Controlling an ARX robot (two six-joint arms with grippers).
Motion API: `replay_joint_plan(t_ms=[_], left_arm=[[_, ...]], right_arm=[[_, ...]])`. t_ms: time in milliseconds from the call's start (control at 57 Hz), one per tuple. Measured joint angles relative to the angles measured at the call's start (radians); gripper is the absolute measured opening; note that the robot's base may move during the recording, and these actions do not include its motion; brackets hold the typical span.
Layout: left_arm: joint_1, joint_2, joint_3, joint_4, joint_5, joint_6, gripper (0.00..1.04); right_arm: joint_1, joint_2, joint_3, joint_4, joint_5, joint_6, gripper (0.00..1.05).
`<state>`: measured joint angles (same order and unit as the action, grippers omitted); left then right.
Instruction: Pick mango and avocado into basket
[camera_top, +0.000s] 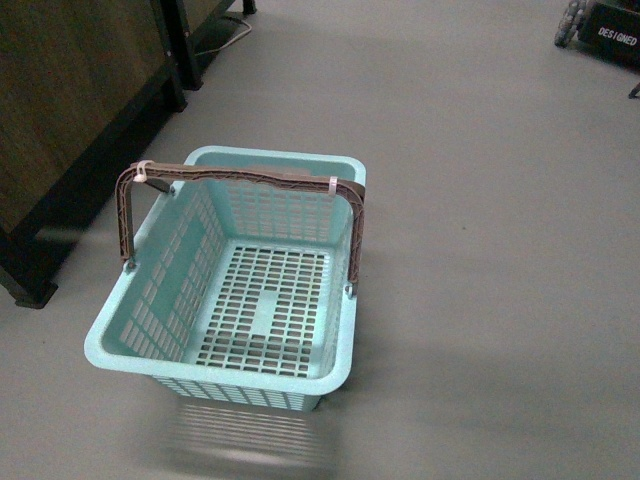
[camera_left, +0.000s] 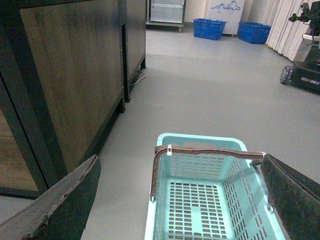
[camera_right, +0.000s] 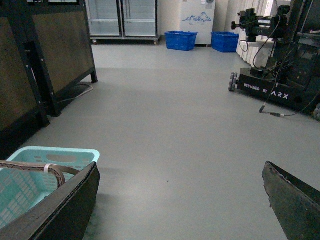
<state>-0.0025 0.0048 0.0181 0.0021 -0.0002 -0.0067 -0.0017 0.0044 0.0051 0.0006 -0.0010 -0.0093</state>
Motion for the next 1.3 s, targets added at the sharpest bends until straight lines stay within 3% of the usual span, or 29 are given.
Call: replay_joint_plan(t_ms=[1139, 1245, 1297], left_arm=[[0.0, 0.0, 0.0, 0.0, 0.0, 0.0, 0.97], [-0.092, 0.07, 0.009, -0.053, -0.297, -0.164, 0.97], [-0.093, 0.133, 0.014, -0.047, -0.343, -0.243, 0.97]], right_arm=[[0.0, 0.0, 0.0, 0.0, 0.0, 0.0, 0.97], [0.0, 0.0, 0.0, 0.0, 0.0, 0.0, 0.97], [0.0, 0.0, 0.0, 0.0, 0.0, 0.0, 0.97]])
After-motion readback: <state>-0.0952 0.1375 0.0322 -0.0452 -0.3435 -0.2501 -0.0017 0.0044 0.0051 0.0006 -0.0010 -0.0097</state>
